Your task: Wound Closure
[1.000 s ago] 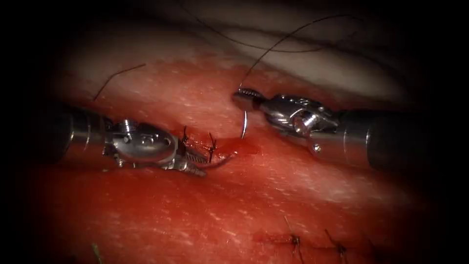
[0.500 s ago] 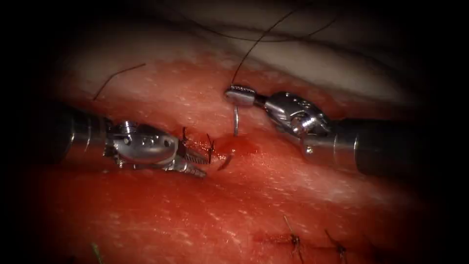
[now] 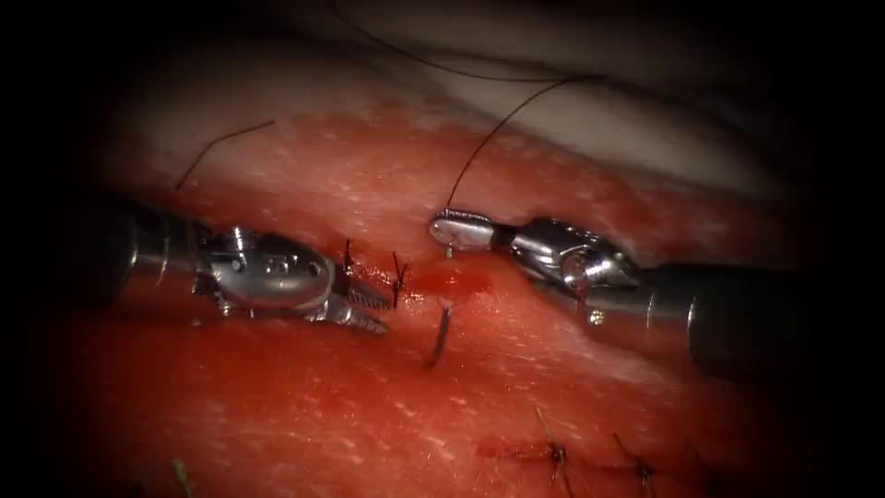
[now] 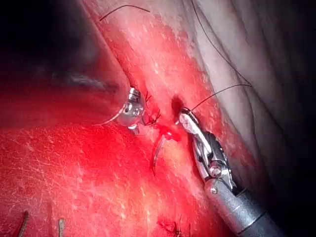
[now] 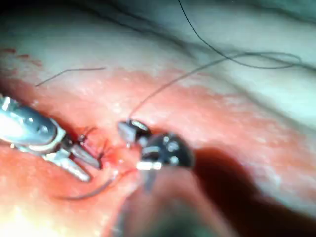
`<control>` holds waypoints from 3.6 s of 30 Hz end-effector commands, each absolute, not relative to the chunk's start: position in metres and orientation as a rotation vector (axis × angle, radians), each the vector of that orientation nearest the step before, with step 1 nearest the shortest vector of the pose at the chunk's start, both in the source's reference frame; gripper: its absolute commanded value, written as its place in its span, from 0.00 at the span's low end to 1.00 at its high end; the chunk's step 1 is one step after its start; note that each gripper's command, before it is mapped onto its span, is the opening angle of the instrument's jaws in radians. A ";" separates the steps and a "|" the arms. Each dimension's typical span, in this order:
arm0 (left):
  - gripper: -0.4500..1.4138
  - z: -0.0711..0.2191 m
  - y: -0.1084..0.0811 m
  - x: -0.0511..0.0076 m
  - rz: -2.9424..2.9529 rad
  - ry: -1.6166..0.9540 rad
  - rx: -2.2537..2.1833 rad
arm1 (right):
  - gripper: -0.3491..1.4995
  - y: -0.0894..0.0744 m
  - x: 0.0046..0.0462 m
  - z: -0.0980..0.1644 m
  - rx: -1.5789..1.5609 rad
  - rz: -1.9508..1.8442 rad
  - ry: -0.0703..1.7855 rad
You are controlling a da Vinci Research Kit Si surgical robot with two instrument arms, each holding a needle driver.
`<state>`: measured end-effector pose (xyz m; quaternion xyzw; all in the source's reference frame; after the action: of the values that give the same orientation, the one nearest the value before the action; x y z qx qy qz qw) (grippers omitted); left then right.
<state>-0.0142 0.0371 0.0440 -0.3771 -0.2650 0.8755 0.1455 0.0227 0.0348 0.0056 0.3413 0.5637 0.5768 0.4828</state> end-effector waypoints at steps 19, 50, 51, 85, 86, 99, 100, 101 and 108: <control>0.56 0.043 0.038 -0.0167 2.625 -0.546 -1.640 | 0.85 0.037 0.0183 0.006 0.688 1.277 1.351; 0.50 0.047 0.037 -0.0183 2.535 -0.433 -1.839 | 0.87 0.036 0.0181 0.006 0.670 1.277 1.356; 0.45 0.047 0.037 -0.0182 2.526 -0.428 -1.849 | 0.87 0.036 0.0181 0.006 0.670 1.277 1.356; 0.05 0.036 0.038 -0.0172 1.953 -0.877 -1.955 | 0.85 0.034 0.0174 0.003 0.878 1.479 1.126; 0.05 0.036 0.038 -0.0173 1.999 -0.819 -1.975 | 0.85 0.034 0.0178 0.003 0.896 1.493 1.123; 0.05 0.034 0.041 -0.0163 2.438 -0.138 -1.903 | 0.77 0.035 0.0190 0.000 1.116 1.683 1.074; 0.05 0.034 0.041 -0.0162 2.470 -0.068 -1.879 | 0.76 0.035 0.0188 0.000 1.136 1.699 1.076; 0.05 0.034 0.041 -0.0161 2.486 -0.031 -1.862 | 0.76 0.035 0.0188 -0.001 1.148 1.709 1.077; 0.05 0.034 0.041 -0.0160 2.538 0.098 -1.767 | 0.69 0.035 0.0189 -0.002 1.261 1.815 1.053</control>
<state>-0.0155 0.0417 0.0334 -0.5654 0.0388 0.8236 0.0246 0.0181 0.0348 -0.0026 0.4914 0.3960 0.7047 0.3243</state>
